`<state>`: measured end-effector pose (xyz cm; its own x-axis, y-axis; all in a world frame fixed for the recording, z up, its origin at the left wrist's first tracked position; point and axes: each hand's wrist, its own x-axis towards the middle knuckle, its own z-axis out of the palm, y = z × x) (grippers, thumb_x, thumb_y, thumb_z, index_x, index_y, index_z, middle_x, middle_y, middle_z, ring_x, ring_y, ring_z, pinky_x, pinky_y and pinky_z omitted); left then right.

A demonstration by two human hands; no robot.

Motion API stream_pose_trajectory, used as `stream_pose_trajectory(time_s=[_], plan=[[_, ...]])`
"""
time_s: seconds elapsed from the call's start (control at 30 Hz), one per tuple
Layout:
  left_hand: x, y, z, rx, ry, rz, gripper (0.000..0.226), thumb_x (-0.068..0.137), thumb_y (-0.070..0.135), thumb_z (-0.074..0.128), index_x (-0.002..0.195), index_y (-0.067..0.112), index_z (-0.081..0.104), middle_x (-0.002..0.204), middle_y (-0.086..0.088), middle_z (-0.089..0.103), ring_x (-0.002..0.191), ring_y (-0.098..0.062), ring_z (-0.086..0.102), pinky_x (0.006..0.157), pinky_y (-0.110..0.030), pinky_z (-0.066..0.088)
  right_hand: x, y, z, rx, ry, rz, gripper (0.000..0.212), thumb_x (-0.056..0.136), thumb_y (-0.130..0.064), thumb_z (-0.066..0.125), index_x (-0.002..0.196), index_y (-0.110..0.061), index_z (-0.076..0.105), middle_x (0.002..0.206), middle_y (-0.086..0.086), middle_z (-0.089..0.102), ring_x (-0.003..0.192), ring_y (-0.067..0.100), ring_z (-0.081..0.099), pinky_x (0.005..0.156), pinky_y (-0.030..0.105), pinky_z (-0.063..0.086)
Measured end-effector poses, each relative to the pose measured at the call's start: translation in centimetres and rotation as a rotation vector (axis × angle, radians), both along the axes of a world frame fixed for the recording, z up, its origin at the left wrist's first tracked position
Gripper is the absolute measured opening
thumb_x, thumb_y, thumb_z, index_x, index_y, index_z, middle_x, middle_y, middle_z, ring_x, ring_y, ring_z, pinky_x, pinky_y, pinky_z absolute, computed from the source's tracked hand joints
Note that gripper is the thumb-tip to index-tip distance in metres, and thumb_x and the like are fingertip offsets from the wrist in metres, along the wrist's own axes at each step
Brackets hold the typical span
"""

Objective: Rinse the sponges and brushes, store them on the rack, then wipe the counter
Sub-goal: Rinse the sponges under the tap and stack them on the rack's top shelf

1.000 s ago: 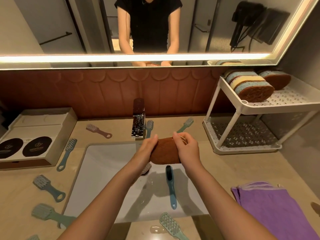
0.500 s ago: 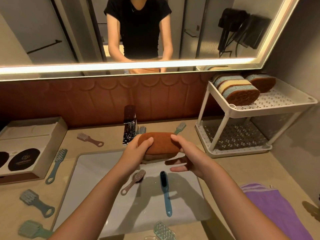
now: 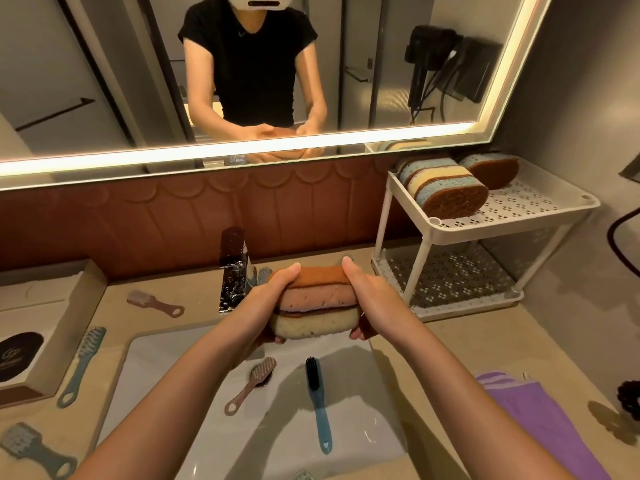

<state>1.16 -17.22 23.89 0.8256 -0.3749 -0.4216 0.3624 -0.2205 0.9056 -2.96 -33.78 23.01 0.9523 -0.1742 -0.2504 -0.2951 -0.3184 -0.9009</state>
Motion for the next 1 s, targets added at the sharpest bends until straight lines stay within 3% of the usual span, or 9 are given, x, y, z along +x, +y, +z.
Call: stream_pose_trajectory(time_s=[0.13,0.23,0.4,0.47,0.53,0.7,0.77,0.87,1.0], plan=[[0.2,-0.7,0.0,-0.014,0.009,-0.027,0.040,0.086,0.055,0.045,0.091,0.020,0.064,0.093,-0.014,0.066,0.088,-0.028,0.058,0.083,-0.041,0.044,-0.1,-0.7,0.0,-0.018,-0.014,0.005,0.065,0.089,-0.068,0.023,0.084,-0.019,0.066,0.068,0.005,0.065,0.048,0.018,0.062,0.046,0.025,0.050],[0.4,-1.1,0.2,-0.029,-0.021,-0.038,0.028,0.091,0.046,0.044,0.094,0.023,0.059,0.094,-0.011,0.065,0.090,-0.028,0.059,0.095,-0.048,0.046,-0.1,-1.0,0.4,-0.004,-0.042,-0.009,0.054,0.091,-0.064,0.025,0.088,-0.025,0.062,0.072,0.004,0.065,0.052,0.017,0.064,0.048,0.025,0.051],[1.6,-2.7,1.6,-0.107,-0.108,-0.037,0.016,0.083,0.030,0.057,0.097,0.024,0.059,0.080,-0.002,0.069,0.074,-0.017,0.062,0.075,-0.036,0.051,0.4,-2.3,1.8,0.104,-0.063,-0.006,0.040,0.095,-0.056,0.028,0.116,-0.027,0.046,0.086,0.008,0.056,0.054,0.016,0.056,0.046,0.024,0.048],[2.4,-3.4,2.5,-0.096,-0.216,-0.120,0.034,0.072,0.033,0.061,0.105,0.025,0.057,0.096,-0.004,0.065,0.080,-0.016,0.059,0.075,-0.033,0.047,0.8,-3.3,2.9,0.137,-0.113,-0.014,0.032,0.096,-0.051,0.030,0.117,-0.031,0.043,0.097,0.006,0.054,0.067,0.017,0.058,0.050,0.025,0.050],[2.9,-4.3,4.0,-0.062,-0.346,-0.211,0.034,0.080,0.029,0.062,0.113,0.025,0.052,0.104,-0.002,0.058,0.087,-0.013,0.057,0.075,-0.027,0.046,1.0,-4.7,4.3,0.176,-0.188,-0.043,0.023,0.097,-0.045,0.035,0.113,-0.032,0.047,0.107,0.005,0.056,0.082,0.019,0.061,0.057,0.026,0.053],[4.2,-7.3,7.1,0.007,-0.698,-0.254,0.044,0.078,0.023,0.073,0.115,0.027,0.050,0.107,0.006,0.055,0.095,-0.011,0.058,0.067,-0.013,0.049,1.7,-8.9,6.8,0.200,-0.290,-0.085,0.029,0.097,-0.038,0.041,0.123,-0.031,0.052,0.118,0.001,0.060,0.110,0.018,0.058,0.093,0.040,0.052],[4.8,-8.8,7.9,0.061,-0.859,-0.270,0.048,0.076,0.022,0.074,0.116,0.028,0.048,0.107,0.012,0.053,0.093,-0.008,0.057,0.068,-0.010,0.049,1.8,-10.4,7.5,0.248,-0.267,-0.104,0.031,0.097,-0.038,0.041,0.125,-0.030,0.051,0.123,0.004,0.058,0.113,0.020,0.057,0.093,0.040,0.052],[5.9,-11.2,8.0,0.183,-1.103,-0.332,0.059,0.074,0.031,0.075,0.124,0.031,0.044,0.119,0.012,0.051,0.105,-0.003,0.049,0.087,-0.013,0.041,1.7,-12.3,8.4,0.313,-0.162,-0.100,0.035,0.095,-0.046,0.040,0.124,-0.031,0.051,0.120,0.008,0.060,0.105,0.024,0.063,0.076,0.035,0.058],[6.8,-14.8,8.1,0.237,-1.298,-0.407,0.066,0.072,0.032,0.076,0.130,0.027,0.043,0.125,0.009,0.046,0.110,0.001,0.039,0.090,-0.006,0.030,2.3,-15.2,9.3,0.469,-0.104,-0.219,0.029,0.089,-0.048,0.052,0.110,-0.028,0.051,0.114,0.013,0.061,0.096,0.024,0.067,0.074,0.036,0.059]])
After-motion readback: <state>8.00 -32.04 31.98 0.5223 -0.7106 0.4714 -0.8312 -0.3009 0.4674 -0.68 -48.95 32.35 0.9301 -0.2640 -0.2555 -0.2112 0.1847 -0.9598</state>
